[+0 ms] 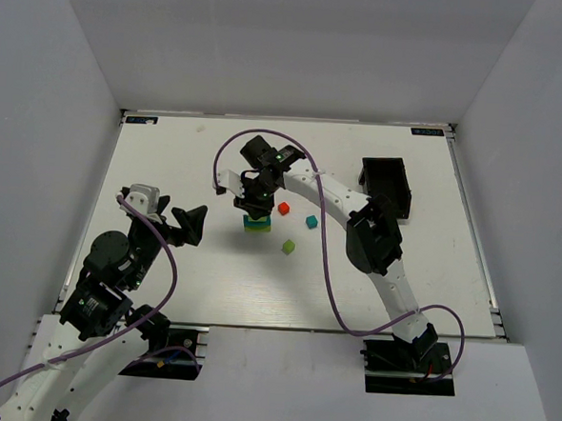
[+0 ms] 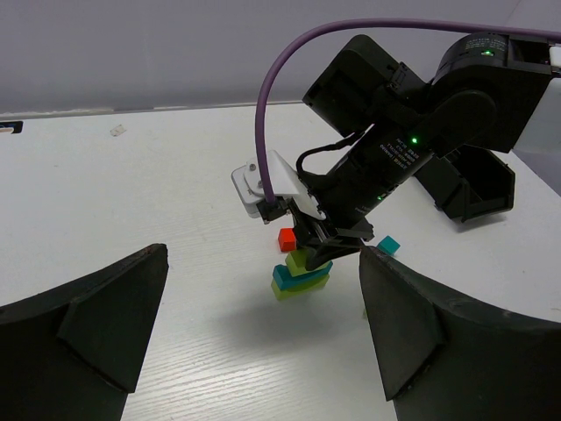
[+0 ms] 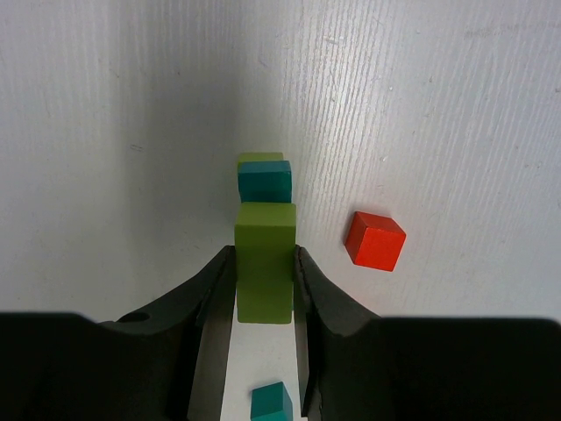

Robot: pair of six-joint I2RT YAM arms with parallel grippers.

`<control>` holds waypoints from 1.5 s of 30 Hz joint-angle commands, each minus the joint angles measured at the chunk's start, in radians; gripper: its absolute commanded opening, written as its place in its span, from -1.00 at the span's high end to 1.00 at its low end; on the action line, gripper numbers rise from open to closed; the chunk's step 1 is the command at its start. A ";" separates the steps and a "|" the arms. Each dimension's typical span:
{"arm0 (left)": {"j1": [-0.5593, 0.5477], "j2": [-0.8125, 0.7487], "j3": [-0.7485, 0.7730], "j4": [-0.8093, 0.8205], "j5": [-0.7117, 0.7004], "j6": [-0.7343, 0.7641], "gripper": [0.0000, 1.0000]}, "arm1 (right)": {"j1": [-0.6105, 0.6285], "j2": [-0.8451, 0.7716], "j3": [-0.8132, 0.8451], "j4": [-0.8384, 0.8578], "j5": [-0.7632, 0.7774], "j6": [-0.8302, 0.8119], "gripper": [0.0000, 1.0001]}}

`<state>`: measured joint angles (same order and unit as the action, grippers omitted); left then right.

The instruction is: Build the wood block tower

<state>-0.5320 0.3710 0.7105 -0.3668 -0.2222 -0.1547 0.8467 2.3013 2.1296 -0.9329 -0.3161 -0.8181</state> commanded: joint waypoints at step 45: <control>0.006 -0.004 -0.005 -0.006 0.001 -0.005 -1.00 | 0.008 0.021 -0.013 0.029 0.000 0.013 0.26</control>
<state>-0.5320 0.3710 0.7105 -0.3668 -0.2218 -0.1547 0.8471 2.3123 2.1288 -0.9138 -0.3153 -0.8146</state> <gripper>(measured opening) 0.997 0.356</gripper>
